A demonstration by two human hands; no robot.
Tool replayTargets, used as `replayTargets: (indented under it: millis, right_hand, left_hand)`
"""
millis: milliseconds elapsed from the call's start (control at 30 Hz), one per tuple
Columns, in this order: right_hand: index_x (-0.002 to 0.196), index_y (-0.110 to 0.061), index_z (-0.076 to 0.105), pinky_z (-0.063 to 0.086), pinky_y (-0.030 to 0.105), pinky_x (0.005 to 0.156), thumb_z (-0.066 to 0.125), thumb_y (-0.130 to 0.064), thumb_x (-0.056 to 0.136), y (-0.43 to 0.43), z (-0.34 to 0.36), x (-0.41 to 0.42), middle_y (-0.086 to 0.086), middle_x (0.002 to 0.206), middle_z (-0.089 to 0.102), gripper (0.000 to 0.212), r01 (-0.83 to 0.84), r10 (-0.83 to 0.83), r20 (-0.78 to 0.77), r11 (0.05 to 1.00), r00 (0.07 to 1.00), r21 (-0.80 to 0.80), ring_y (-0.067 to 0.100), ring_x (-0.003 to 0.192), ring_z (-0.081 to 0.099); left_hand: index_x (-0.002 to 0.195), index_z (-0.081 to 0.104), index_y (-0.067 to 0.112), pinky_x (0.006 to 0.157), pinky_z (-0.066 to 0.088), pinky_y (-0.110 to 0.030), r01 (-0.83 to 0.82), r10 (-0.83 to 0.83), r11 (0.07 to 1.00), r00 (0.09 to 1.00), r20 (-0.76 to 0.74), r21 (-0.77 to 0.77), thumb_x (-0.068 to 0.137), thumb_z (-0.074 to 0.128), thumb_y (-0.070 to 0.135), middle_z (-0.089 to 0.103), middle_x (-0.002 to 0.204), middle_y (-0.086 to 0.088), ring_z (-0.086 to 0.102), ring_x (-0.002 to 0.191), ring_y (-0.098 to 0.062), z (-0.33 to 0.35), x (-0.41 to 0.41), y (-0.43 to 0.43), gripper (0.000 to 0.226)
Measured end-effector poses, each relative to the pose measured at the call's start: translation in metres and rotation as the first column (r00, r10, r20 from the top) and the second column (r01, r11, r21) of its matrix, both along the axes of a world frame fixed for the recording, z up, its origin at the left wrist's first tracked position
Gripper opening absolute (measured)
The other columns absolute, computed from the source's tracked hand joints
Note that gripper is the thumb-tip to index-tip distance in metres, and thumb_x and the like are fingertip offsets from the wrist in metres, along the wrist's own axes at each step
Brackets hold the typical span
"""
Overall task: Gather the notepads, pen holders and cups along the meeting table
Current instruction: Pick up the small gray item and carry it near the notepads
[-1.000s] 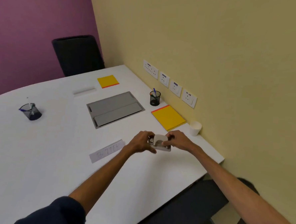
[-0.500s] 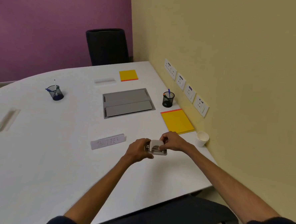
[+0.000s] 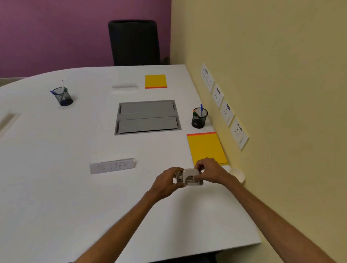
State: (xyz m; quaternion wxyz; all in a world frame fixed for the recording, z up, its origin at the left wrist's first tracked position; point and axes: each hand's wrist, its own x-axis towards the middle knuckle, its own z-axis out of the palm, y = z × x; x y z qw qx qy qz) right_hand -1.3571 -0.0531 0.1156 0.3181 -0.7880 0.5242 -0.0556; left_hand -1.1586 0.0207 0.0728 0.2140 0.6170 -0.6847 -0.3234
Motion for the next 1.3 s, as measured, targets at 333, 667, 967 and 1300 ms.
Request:
replayTargets:
  millis: [333, 667, 967, 1300]
  right_hand:
    - [0.095, -0.005, 0.074, 0.057, 0.041, 0.083, 0.085, -0.017, 0.069, -0.069, -0.043, -0.048, 0.010, 0.095, 0.074, 0.030, -0.057, 0.057, -0.006, 0.994, 0.998, 0.099, 0.024, 0.088, 0.068]
    - [0.100, -0.009, 0.072, 0.055, 0.037, 0.077, 0.083, -0.023, 0.068, -0.119, -0.074, -0.068, 0.008, 0.100, 0.072, 0.037, -0.031, 0.053, -0.210, 0.994, 0.976, 0.106, 0.025, 0.091, 0.066]
    - [0.100, -0.013, 0.070, 0.051, 0.036, 0.079, 0.086, -0.031, 0.066, -0.116, -0.112, -0.073, 0.007, 0.106, 0.069, 0.042, -0.021, 0.062, -0.305, 0.990, 0.950, 0.136, 0.026, 0.098, 0.062]
    - [0.097, -0.011, 0.072, 0.051, 0.035, 0.078, 0.087, -0.027, 0.067, -0.121, -0.122, -0.071, 0.007, 0.102, 0.072, 0.037, -0.035, 0.070, -0.287, 0.992, 0.955, 0.125, 0.026, 0.096, 0.065]
  left_hand:
    - [0.127, 0.057, 0.023, 0.083, 0.038, -0.024, -0.121, 0.118, 0.991, 0.992, 0.053, 0.062, 0.087, 0.069, 0.037, 0.060, 0.130, 0.005, 0.054, 0.116, -0.016, -0.042, -0.063, -0.052, 0.045]
    - [0.123, 0.058, 0.008, 0.090, 0.045, -0.038, -0.130, 0.124, 0.991, 0.983, 0.137, 0.031, 0.084, 0.073, 0.023, 0.052, 0.135, -0.009, 0.049, 0.121, -0.028, -0.078, -0.111, -0.100, 0.044]
    - [0.124, 0.057, 0.014, 0.089, 0.037, -0.035, -0.086, 0.070, 0.994, 0.975, 0.211, 0.067, 0.084, 0.071, 0.018, 0.054, 0.133, -0.002, 0.041, 0.129, -0.022, -0.111, -0.114, -0.103, 0.042]
    - [0.130, 0.051, 0.017, 0.091, 0.032, -0.038, -0.109, 0.088, 0.991, 0.971, 0.224, 0.083, 0.086, 0.068, 0.017, 0.055, 0.134, -0.003, 0.041, 0.128, -0.024, -0.119, -0.114, -0.103, 0.047]
